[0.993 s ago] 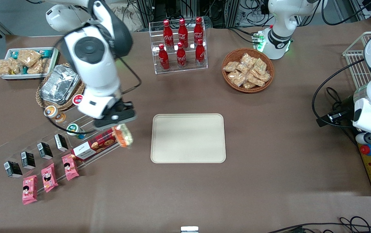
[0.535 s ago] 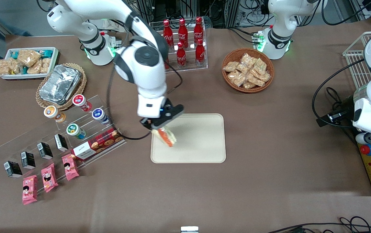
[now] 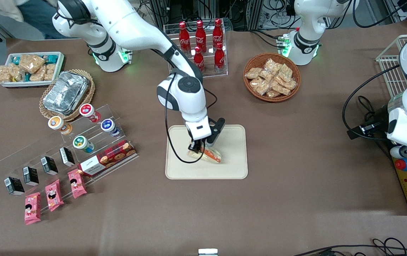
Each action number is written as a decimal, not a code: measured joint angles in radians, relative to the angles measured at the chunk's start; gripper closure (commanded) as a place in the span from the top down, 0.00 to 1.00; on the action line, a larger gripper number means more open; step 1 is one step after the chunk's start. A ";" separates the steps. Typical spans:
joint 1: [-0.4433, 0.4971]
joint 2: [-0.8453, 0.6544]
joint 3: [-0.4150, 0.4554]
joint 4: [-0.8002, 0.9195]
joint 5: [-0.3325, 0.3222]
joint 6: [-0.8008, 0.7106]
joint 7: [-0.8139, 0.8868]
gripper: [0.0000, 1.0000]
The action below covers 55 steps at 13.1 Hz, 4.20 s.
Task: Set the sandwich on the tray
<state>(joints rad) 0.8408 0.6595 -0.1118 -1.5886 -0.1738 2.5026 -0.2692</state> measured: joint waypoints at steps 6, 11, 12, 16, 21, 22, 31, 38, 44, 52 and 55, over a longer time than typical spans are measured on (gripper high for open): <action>-0.017 0.106 0.000 0.073 0.000 0.039 -0.259 0.26; -0.019 0.153 -0.003 0.087 0.000 0.091 -0.276 0.26; -0.021 0.160 -0.004 0.088 0.000 0.101 -0.283 0.31; -0.034 0.166 -0.006 0.096 0.000 0.109 -0.298 1.00; -0.040 0.163 -0.006 0.113 0.000 0.113 -0.300 1.00; -0.041 0.159 -0.006 0.119 0.000 0.112 -0.300 1.00; -0.052 -0.056 -0.021 0.126 0.212 -0.300 -0.216 1.00; -0.123 -0.293 -0.119 0.120 0.213 -0.664 0.081 1.00; -0.409 -0.455 -0.126 0.098 0.213 -0.813 0.127 1.00; -0.708 -0.583 -0.126 0.045 0.213 -0.879 0.136 1.00; -0.741 -0.645 -0.125 0.000 0.213 -0.879 0.147 1.00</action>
<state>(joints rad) 0.0997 0.0142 -0.2372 -1.5886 0.0388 1.6235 -0.1222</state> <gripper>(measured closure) 0.000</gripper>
